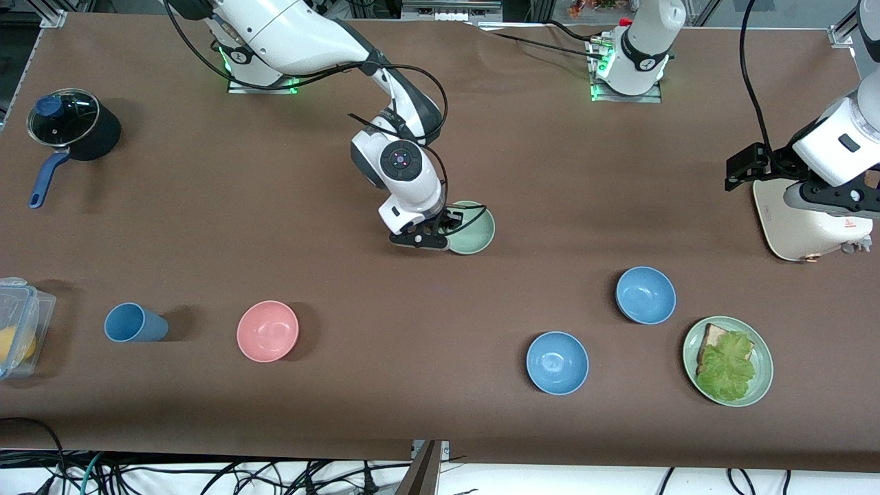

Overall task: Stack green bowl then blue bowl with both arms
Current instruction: 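Move the green bowl with the right gripper to the table's middle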

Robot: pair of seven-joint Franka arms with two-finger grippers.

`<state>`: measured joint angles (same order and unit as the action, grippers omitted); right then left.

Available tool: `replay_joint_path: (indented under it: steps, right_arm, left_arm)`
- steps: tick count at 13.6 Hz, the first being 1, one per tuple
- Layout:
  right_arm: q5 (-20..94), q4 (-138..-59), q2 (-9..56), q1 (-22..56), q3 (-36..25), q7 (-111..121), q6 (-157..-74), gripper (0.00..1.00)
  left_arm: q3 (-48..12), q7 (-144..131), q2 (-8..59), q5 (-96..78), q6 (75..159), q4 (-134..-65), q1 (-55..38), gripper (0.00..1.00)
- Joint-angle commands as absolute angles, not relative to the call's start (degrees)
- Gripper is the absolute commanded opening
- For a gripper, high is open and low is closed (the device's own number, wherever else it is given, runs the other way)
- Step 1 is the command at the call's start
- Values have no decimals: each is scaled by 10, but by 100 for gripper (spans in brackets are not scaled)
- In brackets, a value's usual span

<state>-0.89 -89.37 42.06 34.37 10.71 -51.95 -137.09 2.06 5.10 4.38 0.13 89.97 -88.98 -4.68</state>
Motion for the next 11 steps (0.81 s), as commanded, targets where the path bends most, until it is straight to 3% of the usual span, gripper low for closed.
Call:
replay_joint_path:
  steps: [1,7,11]
  right_arm:
    - [-18,-889,367,343,60,-511,-1324,100]
    - [16,-912,205,222,26,-298,-1114,100]
    - [52,-927,128,99,5,-73,-1031,100]
  left_arm:
    - [21,62,51,-7,888,-872,-47,100]
    - [24,62,54,-4,889,-872,-41,100]
    - [26,62,118,-3,905,-849,-40,100]
